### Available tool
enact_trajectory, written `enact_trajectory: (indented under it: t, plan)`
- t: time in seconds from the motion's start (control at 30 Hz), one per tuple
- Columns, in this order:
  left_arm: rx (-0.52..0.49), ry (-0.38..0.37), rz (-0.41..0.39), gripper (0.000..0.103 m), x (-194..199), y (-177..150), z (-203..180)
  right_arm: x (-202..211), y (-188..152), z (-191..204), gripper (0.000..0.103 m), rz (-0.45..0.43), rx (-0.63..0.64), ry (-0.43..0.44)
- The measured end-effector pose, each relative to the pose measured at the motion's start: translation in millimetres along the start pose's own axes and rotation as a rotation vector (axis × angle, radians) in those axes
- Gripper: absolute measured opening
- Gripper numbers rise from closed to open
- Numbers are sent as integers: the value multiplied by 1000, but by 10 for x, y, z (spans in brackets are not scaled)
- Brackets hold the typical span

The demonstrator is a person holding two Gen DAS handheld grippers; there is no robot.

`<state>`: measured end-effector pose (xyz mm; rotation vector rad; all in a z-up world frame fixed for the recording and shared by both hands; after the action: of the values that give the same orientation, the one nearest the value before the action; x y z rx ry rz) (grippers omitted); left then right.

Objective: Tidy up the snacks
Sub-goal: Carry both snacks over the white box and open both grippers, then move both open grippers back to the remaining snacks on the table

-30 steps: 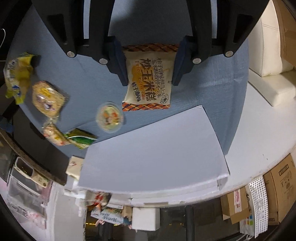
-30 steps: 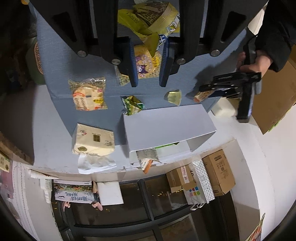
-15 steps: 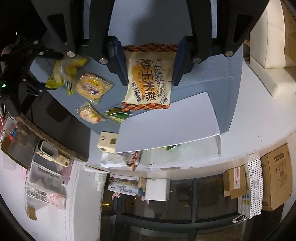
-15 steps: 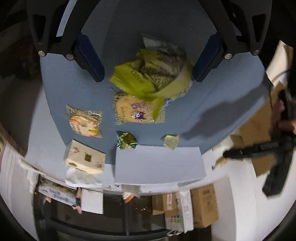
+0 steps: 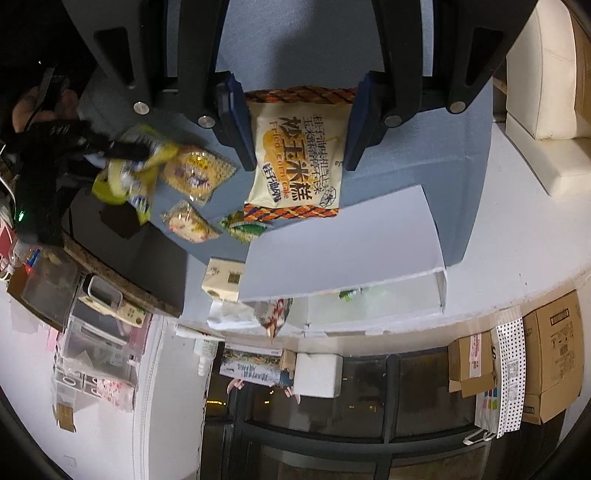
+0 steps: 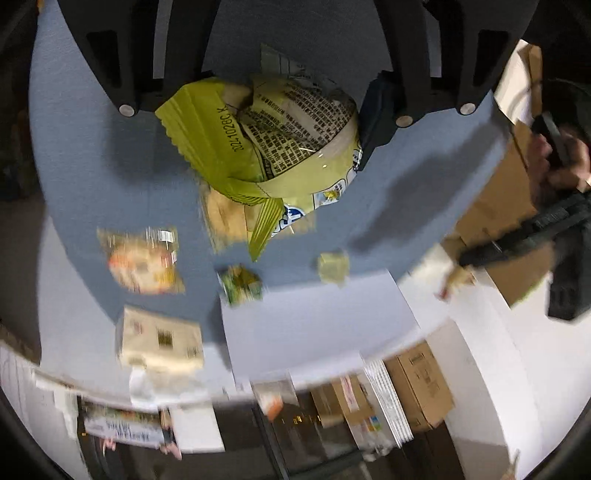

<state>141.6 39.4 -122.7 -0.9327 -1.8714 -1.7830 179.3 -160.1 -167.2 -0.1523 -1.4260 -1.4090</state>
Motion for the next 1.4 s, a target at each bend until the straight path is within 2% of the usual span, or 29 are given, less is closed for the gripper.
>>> enact_trajectory:
  t: [0.23, 0.4, 0.57, 0.77, 0.83, 0.87, 0.9, 0.93, 0.97, 1.0, 1.17, 1.4]
  plan:
    - [40, 5, -90, 51, 160, 499, 180, 248, 932, 358, 62, -136, 67, 27]
    - [45, 49, -138, 51, 152, 1067, 374, 182, 1596, 641, 62, -182, 151, 0]
    - [75, 98, -126, 51, -100, 1554, 691, -38, 2240, 700, 62, -186, 172, -36]
    - [111, 152, -68, 52, -544, 1792, 998, -406, 2757, 543, 62, -150, 164, -130]
    - [132, 177, -44, 58, -665, 1785, 1080, -510, 2853, 482, 63, -139, 154, -137]
    - [140, 186, -34, 67, -724, 1776, 1117, -585, 2891, 447, 64, -127, 147, -131]
    - [153, 195, -6, 93, -814, 1751, 1169, -662, 2918, 403, 71, -115, 131, -137]
    - [168, 197, 5, 103, -859, 1724, 1197, -712, 2928, 370, 79, -106, 118, -147]
    - [181, 194, 6, 103, -886, 1692, 1220, -767, 2930, 339, 95, -97, 107, -154]
    - [194, 197, 20, 103, -930, 1652, 1262, -779, 2931, 319, 100, -107, 102, -155]
    - [223, 200, 73, 103, -1049, 1494, 1337, -818, 2861, 291, 103, -114, 103, -164]
    - [218, 181, 68, 103, -950, 1409, 1266, -687, 2844, 328, 103, -142, 108, -160]
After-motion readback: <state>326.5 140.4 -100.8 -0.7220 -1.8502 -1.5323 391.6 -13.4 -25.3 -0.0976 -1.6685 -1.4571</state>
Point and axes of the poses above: each gripper's, at about its wrist camera, not at the fingertips, and x roughly against the way its jaws point, z to its left, y to its top, the point moved 6 cm from there along -x, roughly the way its jaws point, and after that the axes turned 7 degrees about z, right-handed, at the moved point
